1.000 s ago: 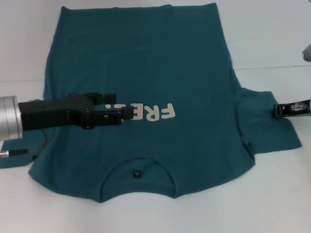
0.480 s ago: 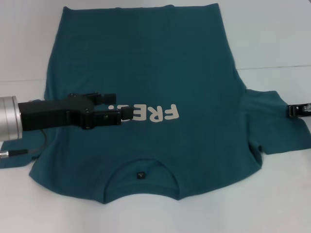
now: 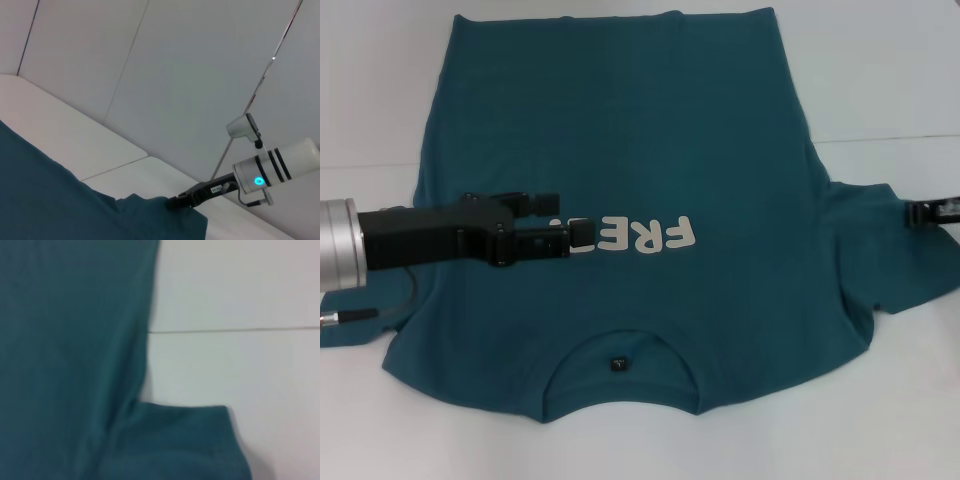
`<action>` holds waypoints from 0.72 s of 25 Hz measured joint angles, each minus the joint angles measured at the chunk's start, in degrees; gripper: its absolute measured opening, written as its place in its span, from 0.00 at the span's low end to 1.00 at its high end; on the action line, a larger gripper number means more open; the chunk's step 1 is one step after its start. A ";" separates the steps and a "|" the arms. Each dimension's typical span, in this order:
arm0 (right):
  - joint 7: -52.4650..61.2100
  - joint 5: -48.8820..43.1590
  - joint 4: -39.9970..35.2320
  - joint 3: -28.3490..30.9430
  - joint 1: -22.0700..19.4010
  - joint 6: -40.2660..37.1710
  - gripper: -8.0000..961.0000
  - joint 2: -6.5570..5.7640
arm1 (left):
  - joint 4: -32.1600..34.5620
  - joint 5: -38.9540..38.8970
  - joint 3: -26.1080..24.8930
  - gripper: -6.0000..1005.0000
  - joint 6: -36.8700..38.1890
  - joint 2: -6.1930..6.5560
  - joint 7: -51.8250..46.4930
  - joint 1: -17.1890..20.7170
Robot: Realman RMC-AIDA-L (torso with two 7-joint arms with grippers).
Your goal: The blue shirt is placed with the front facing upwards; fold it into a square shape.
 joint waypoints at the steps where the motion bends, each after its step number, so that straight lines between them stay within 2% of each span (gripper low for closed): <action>1: -0.19 0.00 -0.52 -0.28 0.31 -0.25 0.05 0.30 | 0.00 0.00 0.00 0.87 0.00 0.00 -0.01 -0.03; 5: -0.49 0.01 -2.48 -2.38 1.35 -0.67 0.05 1.37 | 0.00 0.00 0.00 0.87 -0.06 -0.01 -0.15 -0.09; 14: -0.49 0.01 -2.83 -3.04 3.27 -0.47 0.05 1.61 | -0.25 0.00 0.00 0.87 -0.09 -0.09 -0.21 0.14; 18: -0.61 0.03 -3.76 -3.15 3.40 -0.82 0.05 2.27 | -0.27 0.00 -0.38 0.87 -0.09 -0.10 -0.21 0.24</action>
